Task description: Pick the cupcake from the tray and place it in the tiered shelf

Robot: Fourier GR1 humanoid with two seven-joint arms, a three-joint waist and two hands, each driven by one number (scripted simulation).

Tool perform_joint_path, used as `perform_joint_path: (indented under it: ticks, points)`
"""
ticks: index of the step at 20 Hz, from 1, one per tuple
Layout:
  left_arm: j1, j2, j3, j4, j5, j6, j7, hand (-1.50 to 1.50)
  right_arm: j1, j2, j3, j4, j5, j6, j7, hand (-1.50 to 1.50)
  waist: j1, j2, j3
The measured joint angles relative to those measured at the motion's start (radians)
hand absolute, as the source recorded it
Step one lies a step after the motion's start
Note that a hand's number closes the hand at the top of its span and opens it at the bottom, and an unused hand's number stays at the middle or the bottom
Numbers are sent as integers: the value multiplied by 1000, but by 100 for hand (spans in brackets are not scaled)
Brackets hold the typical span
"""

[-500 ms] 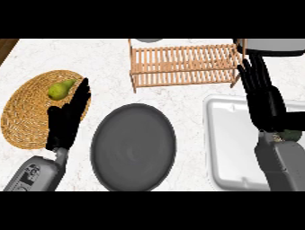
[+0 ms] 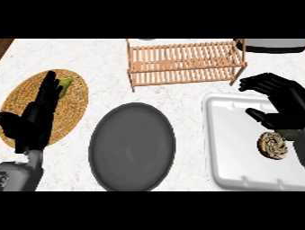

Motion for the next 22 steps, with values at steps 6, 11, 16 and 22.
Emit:
perform_joint_path:
  ticks: [6,11,16,22]
  points:
    - [36,-2,22,-55,4,8,11,0,-14,-141,-70,103,-149,364,-35,-150,-11,5,2]
    - [59,5,44,-68,16,-2,7,0,-46,-306,-75,44,-82,529,-33,-150,-17,3,1]
    - [81,3,50,-76,15,-5,0,0,-70,-432,-61,-123,62,561,-10,-150,-25,0,1]
    - [98,0,51,-95,9,-3,5,0,-65,-482,-27,-373,345,519,-17,-150,-28,-1,2]
